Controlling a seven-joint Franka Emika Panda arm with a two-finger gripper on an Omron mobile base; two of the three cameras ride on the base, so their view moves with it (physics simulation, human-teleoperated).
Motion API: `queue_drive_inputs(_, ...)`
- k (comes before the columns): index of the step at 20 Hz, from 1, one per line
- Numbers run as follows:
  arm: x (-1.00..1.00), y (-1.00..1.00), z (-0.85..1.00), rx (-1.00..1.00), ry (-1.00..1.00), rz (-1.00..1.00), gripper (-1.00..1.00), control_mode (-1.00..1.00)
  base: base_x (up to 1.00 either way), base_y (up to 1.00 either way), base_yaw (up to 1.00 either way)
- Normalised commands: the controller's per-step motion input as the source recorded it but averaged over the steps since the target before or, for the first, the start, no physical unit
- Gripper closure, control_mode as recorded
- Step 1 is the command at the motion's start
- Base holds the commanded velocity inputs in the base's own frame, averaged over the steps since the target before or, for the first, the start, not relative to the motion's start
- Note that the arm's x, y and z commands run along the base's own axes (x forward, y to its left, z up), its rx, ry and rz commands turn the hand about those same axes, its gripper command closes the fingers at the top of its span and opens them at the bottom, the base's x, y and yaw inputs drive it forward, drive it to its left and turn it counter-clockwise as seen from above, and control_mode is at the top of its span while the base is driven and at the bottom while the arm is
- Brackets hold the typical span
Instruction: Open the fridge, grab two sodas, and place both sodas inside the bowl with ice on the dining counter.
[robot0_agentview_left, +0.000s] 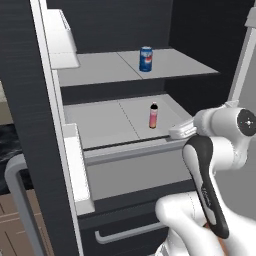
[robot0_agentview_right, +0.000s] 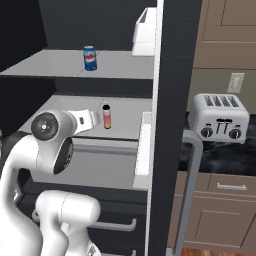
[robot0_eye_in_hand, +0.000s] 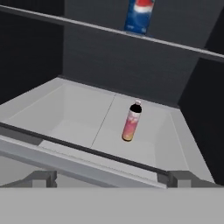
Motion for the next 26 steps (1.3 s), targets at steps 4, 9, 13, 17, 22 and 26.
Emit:
queue_drive_inputs(4, 0.19, 0.00, -0.10, 0.00, -0.04, 0.00, -1.00, -1.00, 0.00, 0.00, 0.00)
queue_drive_inputs(9, 0.18, -0.04, -0.07, 0.00, -0.04, 0.00, -1.00, -1.00, 0.00, 0.00, 0.00)
queue_drive_inputs(13, 0.18, -0.01, -0.05, 0.00, -0.05, 0.00, -1.00, -1.00, 0.00, 0.00, 0.00)
queue_drive_inputs(17, 0.14, -0.05, -0.02, 0.00, -0.05, 0.00, -1.00, -1.00, 0.00, 0.00, 0.00)
queue_drive_inputs(22, 0.18, -0.01, -0.02, 0.00, -0.03, 0.00, -1.00, -1.00, 0.00, 0.00, 0.00)
queue_drive_inputs(26, 0.31, 0.00, -0.02, 0.02, 0.00, 0.00, -1.00, -1.00, 0.00, 0.00, 0.00)
